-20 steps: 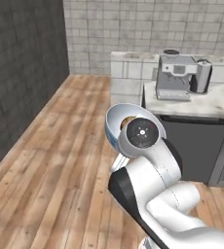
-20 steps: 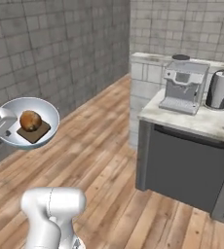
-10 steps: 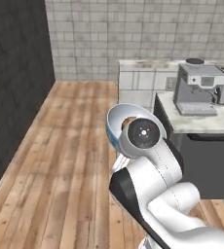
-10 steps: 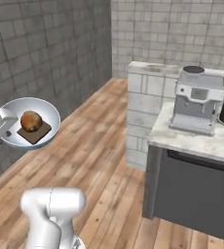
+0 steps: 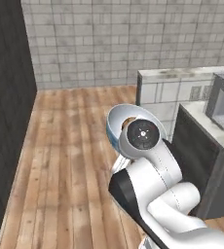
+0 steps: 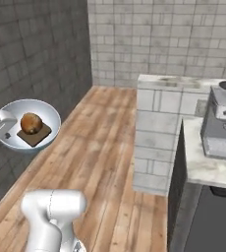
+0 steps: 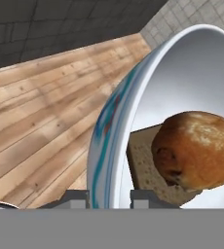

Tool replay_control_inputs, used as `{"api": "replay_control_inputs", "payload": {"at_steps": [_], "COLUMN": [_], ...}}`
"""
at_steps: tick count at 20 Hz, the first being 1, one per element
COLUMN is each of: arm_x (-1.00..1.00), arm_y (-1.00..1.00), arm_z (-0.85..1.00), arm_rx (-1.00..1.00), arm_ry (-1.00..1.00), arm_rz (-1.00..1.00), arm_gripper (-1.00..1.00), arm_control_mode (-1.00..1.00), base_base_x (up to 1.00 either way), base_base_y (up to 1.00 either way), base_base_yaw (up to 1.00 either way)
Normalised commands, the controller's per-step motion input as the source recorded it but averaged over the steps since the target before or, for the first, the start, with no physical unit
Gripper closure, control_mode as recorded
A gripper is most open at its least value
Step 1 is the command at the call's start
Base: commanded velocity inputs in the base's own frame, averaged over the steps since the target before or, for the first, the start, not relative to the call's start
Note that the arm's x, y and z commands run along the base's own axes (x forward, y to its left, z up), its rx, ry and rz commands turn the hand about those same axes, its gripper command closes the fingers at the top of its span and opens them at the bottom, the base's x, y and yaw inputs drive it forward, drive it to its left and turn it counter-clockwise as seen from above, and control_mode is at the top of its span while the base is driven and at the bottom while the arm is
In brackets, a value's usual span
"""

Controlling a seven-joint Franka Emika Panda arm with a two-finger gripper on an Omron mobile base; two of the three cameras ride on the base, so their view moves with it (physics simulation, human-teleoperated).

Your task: Pick up the heated bread from the toaster oven and place it in the bowl. Then move the bread bowl to the dining counter.

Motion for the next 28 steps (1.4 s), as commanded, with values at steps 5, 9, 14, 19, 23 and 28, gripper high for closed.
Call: {"api": "replay_control_inputs", "payload": {"at_steps": [5, 9, 14, 19, 23, 28], "arm_x": [0.00, 0.00, 0.00, 0.00, 0.00, 0.00], "arm_y": [0.00, 0.00, 0.00, 0.00, 0.00, 0.00], "arm_z": [0.00, 0.00, 0.00, 0.00, 0.00, 0.00], "arm_rx": [0.00, 0.00, 0.00, 0.00, 0.00, 0.00], "arm_ry": [0.00, 0.00, 0.00, 0.00, 0.00, 0.00], "arm_rz": [0.00, 0.00, 0.00, 0.00, 0.00, 0.00], "arm_gripper": [1.00, 1.00, 1.00, 1.00, 1.00, 1.00], "arm_control_mode": [1.00, 1.00, 1.00, 1.00, 1.00, 1.00], "base_base_x": [1.00, 1.00, 1.00, 1.00, 1.00, 1.00], "base_base_y": [0.92, 0.92, 0.89, 0.89, 0.88, 0.89], "base_base_yaw": [-0.36, -0.40, -0.56, -0.57, -0.57, -0.57]}}
